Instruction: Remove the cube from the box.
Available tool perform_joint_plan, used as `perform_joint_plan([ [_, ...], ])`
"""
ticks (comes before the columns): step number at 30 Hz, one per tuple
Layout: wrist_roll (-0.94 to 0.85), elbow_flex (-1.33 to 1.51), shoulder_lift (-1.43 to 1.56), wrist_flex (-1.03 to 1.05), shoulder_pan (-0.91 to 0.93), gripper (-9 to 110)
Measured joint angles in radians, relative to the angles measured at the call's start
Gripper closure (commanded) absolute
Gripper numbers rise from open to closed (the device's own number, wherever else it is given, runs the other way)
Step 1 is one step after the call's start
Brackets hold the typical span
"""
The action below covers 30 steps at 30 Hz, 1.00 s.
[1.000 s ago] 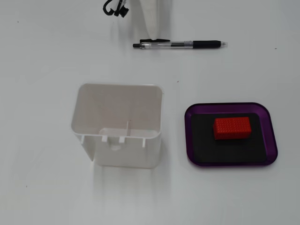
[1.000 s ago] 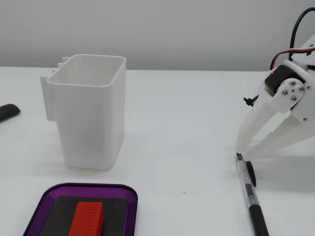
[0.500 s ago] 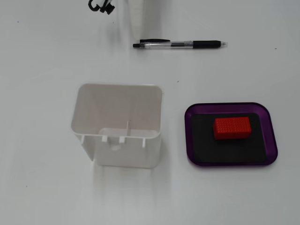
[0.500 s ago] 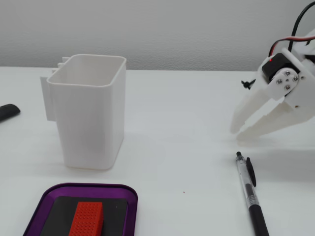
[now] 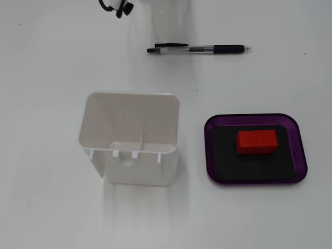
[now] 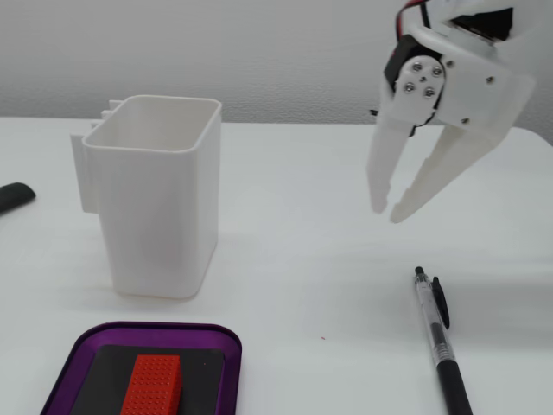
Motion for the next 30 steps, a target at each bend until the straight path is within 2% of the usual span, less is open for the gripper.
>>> perform_joint_plan([
  [4, 0.074, -0.218, -0.258, 0.035, -0.130, 81],
  [7, 0.097, -0.330, -0.396, 0.074, -0.207, 74],
  [19, 0.249, -0.514, -0.586, 0.098, -0.247, 73],
  [30, 0.295, -0.586, -0.634, -0.133, -0.236, 73],
])
